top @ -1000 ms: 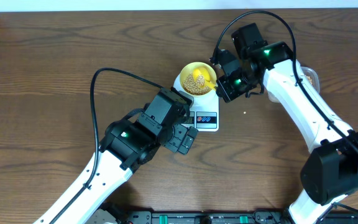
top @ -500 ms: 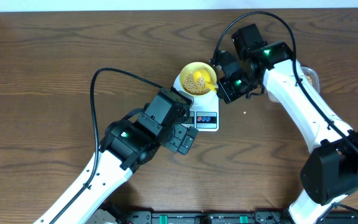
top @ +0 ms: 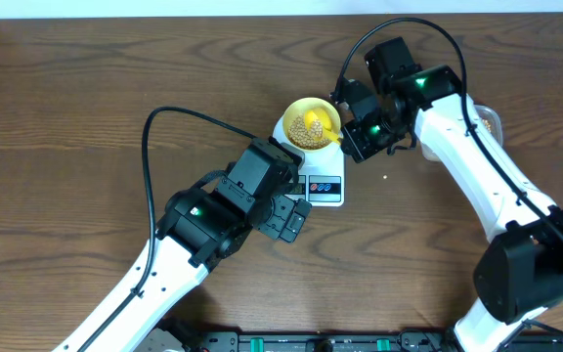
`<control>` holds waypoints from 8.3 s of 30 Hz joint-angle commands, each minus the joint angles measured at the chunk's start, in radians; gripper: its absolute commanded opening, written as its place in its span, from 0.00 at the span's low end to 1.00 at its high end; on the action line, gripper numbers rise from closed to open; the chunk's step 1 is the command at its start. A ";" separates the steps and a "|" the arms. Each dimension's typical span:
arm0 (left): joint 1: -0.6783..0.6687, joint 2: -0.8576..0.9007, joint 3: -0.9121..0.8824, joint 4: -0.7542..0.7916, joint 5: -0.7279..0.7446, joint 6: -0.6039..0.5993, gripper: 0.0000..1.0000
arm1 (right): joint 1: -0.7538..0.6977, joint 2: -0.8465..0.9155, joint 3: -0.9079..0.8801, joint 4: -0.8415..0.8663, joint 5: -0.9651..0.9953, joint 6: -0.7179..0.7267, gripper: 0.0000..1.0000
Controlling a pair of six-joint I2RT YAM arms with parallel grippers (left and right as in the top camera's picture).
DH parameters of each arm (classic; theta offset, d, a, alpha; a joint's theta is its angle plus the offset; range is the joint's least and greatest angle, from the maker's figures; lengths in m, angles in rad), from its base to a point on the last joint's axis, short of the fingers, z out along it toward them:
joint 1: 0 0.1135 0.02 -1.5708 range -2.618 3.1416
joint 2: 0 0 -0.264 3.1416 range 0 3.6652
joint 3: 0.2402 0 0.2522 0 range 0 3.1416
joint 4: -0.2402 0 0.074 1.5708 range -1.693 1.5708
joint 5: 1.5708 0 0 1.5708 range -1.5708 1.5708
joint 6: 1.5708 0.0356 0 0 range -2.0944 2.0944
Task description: Scoop item into bowl and weigh 50g on scale
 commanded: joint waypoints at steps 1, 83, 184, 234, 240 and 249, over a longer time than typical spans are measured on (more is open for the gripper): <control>0.003 0.000 0.023 -0.002 -0.002 0.009 0.99 | 0.006 -0.039 0.036 0.003 -0.013 -0.011 0.01; 0.003 0.000 0.023 -0.002 -0.002 0.009 0.99 | 0.008 -0.039 0.072 0.010 0.050 0.008 0.01; 0.003 0.000 0.023 -0.002 -0.002 0.009 0.99 | 0.122 -0.040 0.081 0.010 0.335 -0.098 0.01; 0.003 0.000 0.023 -0.002 -0.002 0.009 0.99 | -0.211 -0.040 0.081 0.002 -0.143 0.085 0.01; 0.003 0.000 0.023 -0.002 -0.002 0.009 0.99 | -0.287 -0.040 0.081 0.002 -0.137 0.106 0.01; 0.003 0.000 0.023 -0.002 -0.002 0.009 0.99 | -0.467 -0.040 0.081 0.008 -0.175 0.121 0.01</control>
